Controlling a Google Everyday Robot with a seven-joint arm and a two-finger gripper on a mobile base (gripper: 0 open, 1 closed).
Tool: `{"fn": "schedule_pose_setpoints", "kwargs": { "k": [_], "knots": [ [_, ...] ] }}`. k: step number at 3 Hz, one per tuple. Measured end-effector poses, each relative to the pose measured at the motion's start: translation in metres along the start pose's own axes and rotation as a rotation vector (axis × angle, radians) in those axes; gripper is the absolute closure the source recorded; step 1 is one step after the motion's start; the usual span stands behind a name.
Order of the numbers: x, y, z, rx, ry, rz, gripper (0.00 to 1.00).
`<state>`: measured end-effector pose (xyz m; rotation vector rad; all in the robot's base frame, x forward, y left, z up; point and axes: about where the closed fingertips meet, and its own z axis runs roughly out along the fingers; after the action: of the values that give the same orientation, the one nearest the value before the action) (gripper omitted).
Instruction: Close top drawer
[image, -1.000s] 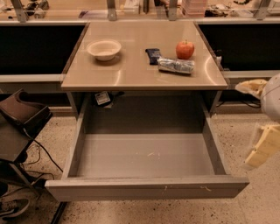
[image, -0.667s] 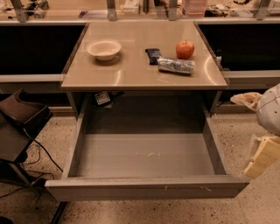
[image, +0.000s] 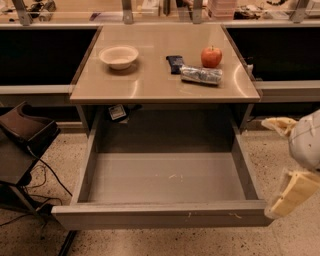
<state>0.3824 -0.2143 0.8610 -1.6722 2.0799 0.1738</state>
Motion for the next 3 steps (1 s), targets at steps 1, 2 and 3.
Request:
{"fn": "schedule_pose_setpoints", "kwargs": {
  "k": [1, 2, 3],
  "knots": [
    [0.021, 0.045, 0.056, -0.018, -0.035, 0.058, 0.0],
    [0.021, 0.045, 0.055, -0.017, -0.035, 0.057, 0.0],
    [0.024, 0.073, 0.077, -0.047, -0.029, 0.048, 0.0]
  ]
}}
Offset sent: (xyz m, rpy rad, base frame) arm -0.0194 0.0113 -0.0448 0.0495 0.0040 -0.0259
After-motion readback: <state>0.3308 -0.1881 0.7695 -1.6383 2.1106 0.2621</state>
